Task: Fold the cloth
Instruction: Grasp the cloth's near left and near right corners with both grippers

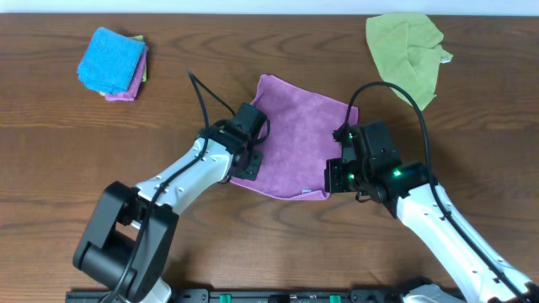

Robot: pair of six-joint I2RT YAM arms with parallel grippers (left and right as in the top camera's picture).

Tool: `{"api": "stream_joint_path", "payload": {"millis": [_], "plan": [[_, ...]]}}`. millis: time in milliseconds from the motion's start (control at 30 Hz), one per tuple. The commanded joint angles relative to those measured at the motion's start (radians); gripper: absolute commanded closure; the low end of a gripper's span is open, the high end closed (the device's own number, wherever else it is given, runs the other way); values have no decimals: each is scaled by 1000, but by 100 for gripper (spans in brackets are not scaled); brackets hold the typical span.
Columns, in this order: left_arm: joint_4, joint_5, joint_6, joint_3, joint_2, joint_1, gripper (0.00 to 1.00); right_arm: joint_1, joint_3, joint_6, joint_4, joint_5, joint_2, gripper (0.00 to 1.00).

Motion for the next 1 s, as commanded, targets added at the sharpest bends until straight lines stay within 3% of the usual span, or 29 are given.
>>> {"api": "stream_joint_path", "payload": {"millis": [0,233,467,767,967], "plan": [[21,53,0,10,3,-1,94,8,-2,2,-8,-3,-6,99],[7,174,-3,10,3,-1,94,8,-2,-5,-12,-3,-6,99],[-15,-61,-3,10,6,-1,94,8,-2,-6,-9,-4,-6,99],[-15,-121,0,9,74,1,94,8,-2,-6,-47,-4,-6,99],[-22,-237,0,9,77,1,94,8,-2,-28,-70,-4,-6,98]]}}
